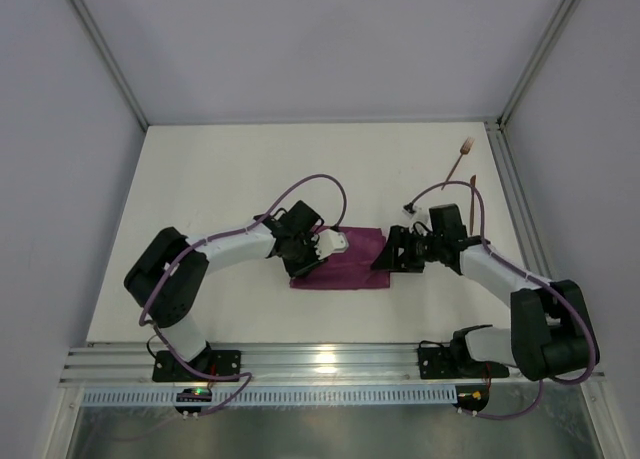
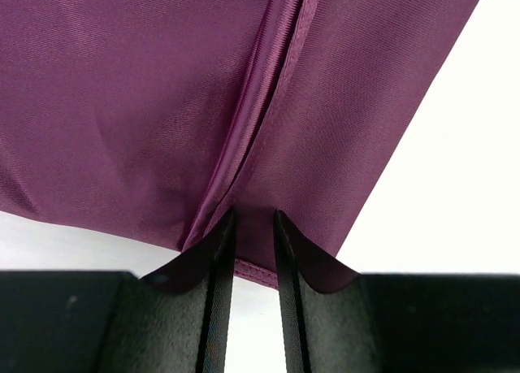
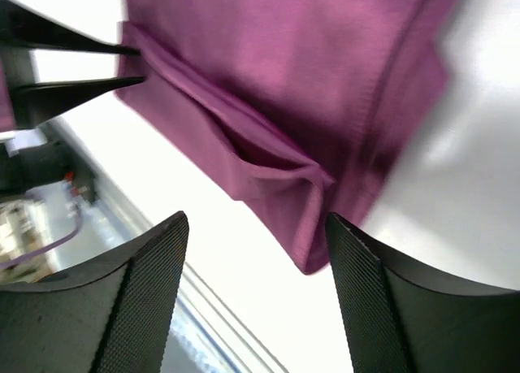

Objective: Fold the napkin into a case and place the utensils inside
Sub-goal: Fold the lower triangle-folded napkin at the center of the board, then pick up the 2/3-rectangle-folded napkin from the center of the board, then fold the 2/3-rectangle-folded napkin at the center of the board.

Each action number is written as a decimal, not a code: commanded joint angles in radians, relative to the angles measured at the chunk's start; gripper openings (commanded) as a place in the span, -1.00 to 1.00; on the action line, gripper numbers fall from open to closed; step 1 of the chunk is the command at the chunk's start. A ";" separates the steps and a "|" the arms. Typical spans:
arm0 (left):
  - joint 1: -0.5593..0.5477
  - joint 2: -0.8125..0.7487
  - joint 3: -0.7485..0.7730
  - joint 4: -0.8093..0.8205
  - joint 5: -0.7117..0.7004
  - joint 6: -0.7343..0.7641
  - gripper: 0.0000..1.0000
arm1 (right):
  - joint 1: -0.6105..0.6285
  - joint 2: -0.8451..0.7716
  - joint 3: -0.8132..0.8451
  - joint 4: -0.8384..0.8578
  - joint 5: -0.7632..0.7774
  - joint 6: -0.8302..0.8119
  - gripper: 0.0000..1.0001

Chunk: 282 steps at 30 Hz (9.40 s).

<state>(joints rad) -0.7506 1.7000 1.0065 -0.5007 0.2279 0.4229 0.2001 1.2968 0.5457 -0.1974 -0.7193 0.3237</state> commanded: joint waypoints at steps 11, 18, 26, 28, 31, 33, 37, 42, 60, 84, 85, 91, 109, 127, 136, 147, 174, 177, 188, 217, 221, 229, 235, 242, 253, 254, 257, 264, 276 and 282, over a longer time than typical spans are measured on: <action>0.002 0.033 0.035 0.014 -0.009 0.008 -0.41 | 0.193 -0.186 -0.007 0.146 0.339 0.086 -0.85; 0.002 0.044 0.079 0.005 0.005 0.008 -0.36 | 0.257 0.021 -0.030 0.453 0.267 0.199 -0.94; 0.002 0.047 0.092 0.022 0.013 -0.003 -0.31 | 0.249 0.151 -0.076 0.503 0.339 0.258 -0.94; 0.002 0.047 0.092 0.021 0.013 -0.003 -0.29 | 0.239 0.171 -0.096 0.506 0.377 0.262 -0.94; 0.002 0.046 0.089 0.021 0.004 -0.001 -0.26 | 0.210 0.188 -0.128 0.527 0.380 0.285 -0.94; 0.002 0.036 0.087 0.017 0.008 -0.003 -0.20 | 0.202 0.182 -0.150 0.529 0.386 0.293 -0.94; 0.003 -0.008 0.102 -0.011 0.054 -0.013 -0.07 | 0.203 0.153 -0.168 0.526 0.406 0.290 -0.94; 0.072 -0.066 0.155 -0.091 0.178 -0.050 0.08 | 0.203 0.156 -0.170 0.541 0.393 0.295 -0.94; 0.165 0.107 0.172 -0.207 0.242 -0.032 0.04 | 0.202 0.176 -0.164 0.584 0.342 0.265 -0.94; 0.163 0.076 0.152 -0.082 0.176 -0.156 -1.00 | 0.188 0.079 -0.086 0.461 0.316 0.115 -0.88; 0.163 0.093 0.155 -0.081 0.168 -0.164 -1.00 | 0.188 0.062 -0.079 0.455 0.311 0.107 -0.88; 0.163 0.148 0.181 -0.059 0.122 -0.217 -1.00 | 0.188 0.068 -0.073 0.478 0.253 0.094 -0.88; 0.163 0.121 0.181 -0.053 0.070 -0.222 -0.69 | 0.317 0.341 -0.125 0.860 0.196 0.271 -0.93; 0.021 -0.096 0.072 -0.047 0.091 -0.108 -0.70 | 0.315 0.341 -0.144 0.799 0.259 0.319 -0.94; 0.017 0.032 0.046 0.025 0.015 -0.108 -0.71 | 0.315 0.337 -0.162 0.816 0.254 0.337 -0.94; 0.023 0.109 0.075 -0.025 -0.012 -0.104 -0.73 | 0.263 0.286 -0.213 0.814 0.227 0.344 -0.95; 0.264 0.306 0.455 0.051 0.234 -0.352 0.41 | 0.260 0.345 -0.182 0.814 0.170 0.316 -0.94; 0.257 0.332 0.471 0.051 0.202 -0.369 0.39 | 0.262 0.346 -0.184 0.817 0.167 0.313 -0.94; 0.255 0.423 0.492 0.005 0.215 -0.414 -0.07 | 0.254 0.349 -0.179 0.814 0.153 0.313 -0.94; 0.080 -0.098 -0.035 0.309 0.085 -0.129 -0.90 | 0.228 0.398 -0.095 0.728 0.132 0.393 -0.92; 0.024 -0.157 -0.092 0.367 -0.001 -0.085 -0.88 | 0.229 0.404 -0.085 0.711 0.142 0.402 -0.92; 0.002 -0.227 -0.146 0.421 -0.048 -0.107 -0.85 | 0.226 0.406 -0.078 0.733 0.136 0.459 -0.93; 0.004 -0.232 -0.120 0.392 -0.059 -0.174 -0.71 | 0.226 0.394 -0.038 0.701 0.147 0.451 -0.92; 0.002 -0.224 -0.124 0.412 0.048 -0.179 -0.49 | 0.226 0.403 -0.004 0.659 0.158 0.440 -0.93; -0.050 -0.267 -0.192 0.341 0.122 0.077 -0.68 | 0.226 0.424 -0.007 0.690 0.187 0.488 -0.94; -0.061 -0.270 -0.204 0.349 0.122 0.095 -0.68 | 0.226 0.427 -0.009 0.693 0.190 0.492 -0.94; -0.099 -0.278 -0.227 0.353 0.102 0.140 -0.66 | 0.228 0.438 -0.016 0.725 0.193 0.523 -0.94; -0.158 -0.258 -0.269 0.355 0.039 0.241 -0.63 | 0.228 0.430 -0.030 0.747 0.222 0.551 -0.94; -0.205 -0.137 -0.207 0.263 -0.035 0.261 -0.60 | 0.226 0.334 -0.023 0.632 0.273 0.506 -0.89; -0.205 -0.068 -0.161 0.183 -0.094 0.286 -0.63 | 0.179 0.266 -0.030 0.580 0.254 0.486 -0.79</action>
<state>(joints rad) -0.9539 1.5883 0.8181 -0.2359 0.1783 0.6880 0.4110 1.6184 0.5140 0.4252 -0.4816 0.8406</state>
